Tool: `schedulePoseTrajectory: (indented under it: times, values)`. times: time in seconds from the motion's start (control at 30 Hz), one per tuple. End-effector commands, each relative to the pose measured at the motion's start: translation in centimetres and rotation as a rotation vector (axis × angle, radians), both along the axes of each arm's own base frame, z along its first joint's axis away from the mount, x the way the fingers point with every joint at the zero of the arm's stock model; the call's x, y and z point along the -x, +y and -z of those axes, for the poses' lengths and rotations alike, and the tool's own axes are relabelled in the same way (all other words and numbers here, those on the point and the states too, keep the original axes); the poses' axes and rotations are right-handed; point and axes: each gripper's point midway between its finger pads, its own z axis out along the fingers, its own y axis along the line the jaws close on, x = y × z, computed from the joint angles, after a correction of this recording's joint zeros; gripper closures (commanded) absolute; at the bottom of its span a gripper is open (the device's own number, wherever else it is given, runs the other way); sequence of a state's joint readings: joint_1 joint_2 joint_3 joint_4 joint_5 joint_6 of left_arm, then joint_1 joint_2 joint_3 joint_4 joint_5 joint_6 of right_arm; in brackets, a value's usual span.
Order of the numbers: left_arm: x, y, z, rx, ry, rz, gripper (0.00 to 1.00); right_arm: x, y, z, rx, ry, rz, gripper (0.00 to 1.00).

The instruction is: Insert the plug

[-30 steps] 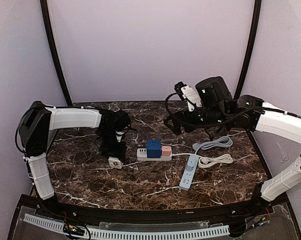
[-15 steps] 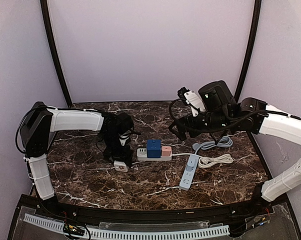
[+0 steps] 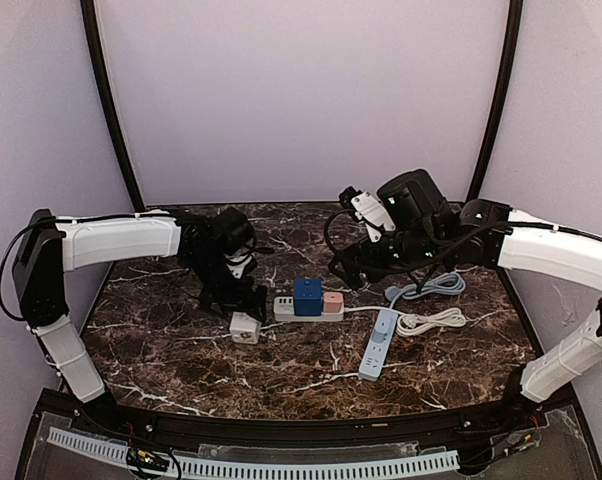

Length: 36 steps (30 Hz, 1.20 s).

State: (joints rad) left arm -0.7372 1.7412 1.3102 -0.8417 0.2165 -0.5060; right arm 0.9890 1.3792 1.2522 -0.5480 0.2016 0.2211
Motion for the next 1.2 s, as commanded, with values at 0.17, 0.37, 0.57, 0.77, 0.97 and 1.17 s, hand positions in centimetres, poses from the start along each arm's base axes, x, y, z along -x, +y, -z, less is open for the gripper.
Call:
schedulePoseTrajectory:
  times: [0.17, 0.37, 0.57, 0.77, 0.97, 1.17]
  values:
    - [0.5, 3.3, 1.4, -0.070, -0.102, -0.062, 0.01, -0.1, 1.3, -0.7, -0.042, -0.009, -0.016, 0.01]
    - [-0.8, 5.8, -1.1, -0.124, -0.257, -0.147, 0.01, 0.1, 1.0, -0.2, -0.039, 0.010, -0.001, 0.01]
    - [-0.4, 3.7, -3.0, 0.023, -0.557, -0.067, 0.01, 0.3, 0.6, 0.0, -0.034, 0.003, -0.005, 0.01]
    - [1.2, 3.0, -1.7, 0.121, -0.888, -0.073, 0.01, 1.2, 0.5, -1.0, -0.045, -0.009, -0.065, 0.01]
    - [1.3, 2.2, -0.4, 0.078, -1.049, -0.040, 0.01, 2.4, -1.0, -1.5, -0.097, 0.005, -0.049, 0.01]
    - [0.8, 0.1, 1.1, 0.033, -1.095, -0.006, 0.01, 2.9, -2.0, -2.6, -0.120, -0.018, -0.040, 0.01]
